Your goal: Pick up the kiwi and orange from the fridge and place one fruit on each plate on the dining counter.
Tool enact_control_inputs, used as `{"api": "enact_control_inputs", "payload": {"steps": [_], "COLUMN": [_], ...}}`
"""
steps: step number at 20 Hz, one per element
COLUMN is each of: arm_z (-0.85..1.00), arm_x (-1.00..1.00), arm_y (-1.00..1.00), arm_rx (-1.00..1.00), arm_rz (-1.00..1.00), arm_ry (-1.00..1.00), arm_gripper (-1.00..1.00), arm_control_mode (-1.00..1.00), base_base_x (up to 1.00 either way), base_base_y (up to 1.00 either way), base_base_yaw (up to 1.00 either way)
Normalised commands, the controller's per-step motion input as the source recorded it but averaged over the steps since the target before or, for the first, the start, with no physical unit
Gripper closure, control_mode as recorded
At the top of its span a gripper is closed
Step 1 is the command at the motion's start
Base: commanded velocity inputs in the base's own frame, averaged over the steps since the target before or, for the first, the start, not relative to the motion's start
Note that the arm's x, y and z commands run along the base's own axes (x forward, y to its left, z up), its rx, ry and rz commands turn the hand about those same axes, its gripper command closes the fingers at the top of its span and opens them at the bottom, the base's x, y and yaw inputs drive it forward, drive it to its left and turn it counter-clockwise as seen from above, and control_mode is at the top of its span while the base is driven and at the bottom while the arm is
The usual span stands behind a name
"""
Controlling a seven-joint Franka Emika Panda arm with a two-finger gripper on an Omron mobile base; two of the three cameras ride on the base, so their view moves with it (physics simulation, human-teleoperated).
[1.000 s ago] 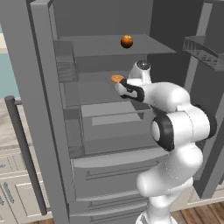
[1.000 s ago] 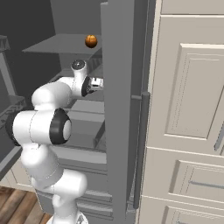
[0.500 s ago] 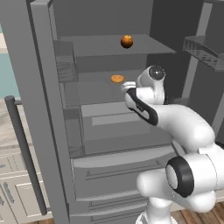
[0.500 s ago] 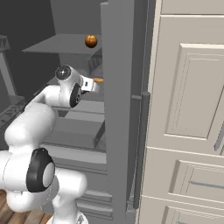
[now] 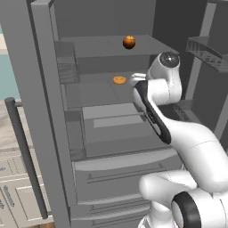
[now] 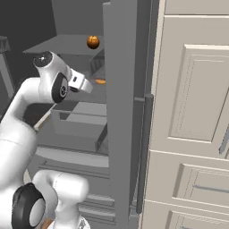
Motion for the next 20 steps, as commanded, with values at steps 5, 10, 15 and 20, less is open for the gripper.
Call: {"api": "enact_control_inputs", "payload": {"steps": [5,10,15,20], "arm_z": [0.24,0.15,0.08,-0.14], "arm_x": [-0.94,-0.96,-0.85,-0.41], "arm_y": [0.0,-0.02,0.0,0.02], "arm_rx": [0.0,0.0,0.0,-0.01], "arm_rz": [-0.01,0.0,0.07,0.15], "arm_ry": [0.08,0.0,0.0,0.08], "arm_gripper": [1.0,1.0,1.0,1.0], "arm_control_mode": [-1.0,-1.0,-1.0,-1.0], "base_base_x": [0.0,0.0,0.0,0.0], "base_base_y": [0.0,0.0,0.0,0.0], "base_base_yaw": [0.0,0.0,0.0,0.0]}}
